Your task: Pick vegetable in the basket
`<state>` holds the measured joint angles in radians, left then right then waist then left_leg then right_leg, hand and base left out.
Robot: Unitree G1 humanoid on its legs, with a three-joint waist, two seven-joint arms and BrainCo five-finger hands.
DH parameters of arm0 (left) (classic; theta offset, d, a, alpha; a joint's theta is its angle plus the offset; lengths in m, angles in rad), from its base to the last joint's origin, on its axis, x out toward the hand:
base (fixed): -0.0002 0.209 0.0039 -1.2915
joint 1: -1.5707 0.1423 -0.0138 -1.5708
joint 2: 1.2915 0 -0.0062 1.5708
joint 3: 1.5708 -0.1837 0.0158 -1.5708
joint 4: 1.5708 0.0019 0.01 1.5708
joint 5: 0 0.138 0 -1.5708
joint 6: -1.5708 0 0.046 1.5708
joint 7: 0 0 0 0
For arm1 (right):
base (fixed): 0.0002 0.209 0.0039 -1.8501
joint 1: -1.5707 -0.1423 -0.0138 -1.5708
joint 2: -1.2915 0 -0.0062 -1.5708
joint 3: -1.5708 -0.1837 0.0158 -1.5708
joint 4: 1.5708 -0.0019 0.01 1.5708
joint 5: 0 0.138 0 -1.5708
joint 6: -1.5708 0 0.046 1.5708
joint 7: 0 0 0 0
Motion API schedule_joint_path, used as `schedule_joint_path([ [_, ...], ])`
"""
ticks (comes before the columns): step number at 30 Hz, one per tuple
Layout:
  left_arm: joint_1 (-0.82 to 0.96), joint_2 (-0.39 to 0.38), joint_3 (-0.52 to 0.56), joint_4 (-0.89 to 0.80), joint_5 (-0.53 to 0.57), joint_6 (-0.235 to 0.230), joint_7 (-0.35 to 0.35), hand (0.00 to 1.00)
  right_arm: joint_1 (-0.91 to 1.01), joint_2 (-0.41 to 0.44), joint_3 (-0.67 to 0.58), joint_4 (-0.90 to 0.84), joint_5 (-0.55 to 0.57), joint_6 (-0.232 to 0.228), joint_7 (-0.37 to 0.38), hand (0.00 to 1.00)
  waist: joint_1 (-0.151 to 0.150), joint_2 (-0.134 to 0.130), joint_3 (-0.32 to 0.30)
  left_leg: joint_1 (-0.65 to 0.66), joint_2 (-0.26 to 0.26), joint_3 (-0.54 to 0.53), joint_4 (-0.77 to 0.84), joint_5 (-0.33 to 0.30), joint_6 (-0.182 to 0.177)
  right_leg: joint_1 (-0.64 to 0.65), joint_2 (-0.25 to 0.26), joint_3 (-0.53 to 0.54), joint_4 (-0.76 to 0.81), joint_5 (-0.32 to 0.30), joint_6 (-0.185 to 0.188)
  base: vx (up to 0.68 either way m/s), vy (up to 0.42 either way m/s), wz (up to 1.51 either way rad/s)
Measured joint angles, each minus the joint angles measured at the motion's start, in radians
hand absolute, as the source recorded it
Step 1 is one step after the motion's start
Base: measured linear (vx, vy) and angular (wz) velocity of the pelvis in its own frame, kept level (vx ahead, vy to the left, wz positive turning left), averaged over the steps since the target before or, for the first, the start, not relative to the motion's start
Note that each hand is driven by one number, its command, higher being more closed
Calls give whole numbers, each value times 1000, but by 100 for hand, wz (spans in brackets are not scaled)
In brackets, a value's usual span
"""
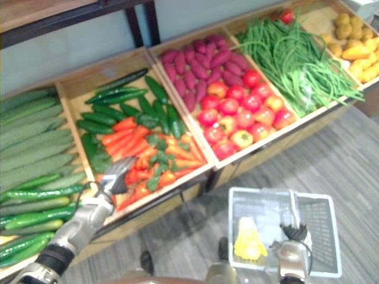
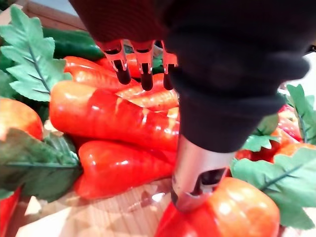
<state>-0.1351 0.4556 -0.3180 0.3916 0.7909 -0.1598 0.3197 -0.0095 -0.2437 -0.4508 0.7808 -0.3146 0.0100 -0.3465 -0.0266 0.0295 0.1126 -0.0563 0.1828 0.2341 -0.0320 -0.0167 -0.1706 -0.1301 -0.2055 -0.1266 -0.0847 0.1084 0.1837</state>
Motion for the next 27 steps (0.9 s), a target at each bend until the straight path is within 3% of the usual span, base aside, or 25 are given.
schedule_joint_path([
  [10, -39, 2, 1, 79, 0, 1, 12, 0, -21, -3, 26, 0, 0, 0, -2, 100, -4, -7, 5, -27, 0, 0, 10, 0, 0, -26, 0, 6, 2, 5, -1, -3, -1, 0],
  [11, -39, 2, 2, 88, 0, 6, 12, 100, -22, -3, 26, 0, 0, 0, -2, 100, -4, -8, 5, -27, 0, 0, 10, 0, 0, -26, 0, 6, 2, 5, -1, 0, 0, 0],
  [18, -39, 0, 18, 127, 2, 8, 29, 100, -30, -3, 26, 2, -1, 0, -2, 100, -6, -24, 15, -27, 0, 0, 19, -1, 0, -25, -1, 12, 9, 5, -1, 0, 0, 0],
  [27, -37, -15, 62, 171, 2, 7, 42, 100, -41, -5, 28, 21, -1, 0, -2, 100, -24, -24, 16, -25, 1, 1, 24, -1, -1, -26, 0, 18, 12, 5, -1, 0, 0, 0],
])
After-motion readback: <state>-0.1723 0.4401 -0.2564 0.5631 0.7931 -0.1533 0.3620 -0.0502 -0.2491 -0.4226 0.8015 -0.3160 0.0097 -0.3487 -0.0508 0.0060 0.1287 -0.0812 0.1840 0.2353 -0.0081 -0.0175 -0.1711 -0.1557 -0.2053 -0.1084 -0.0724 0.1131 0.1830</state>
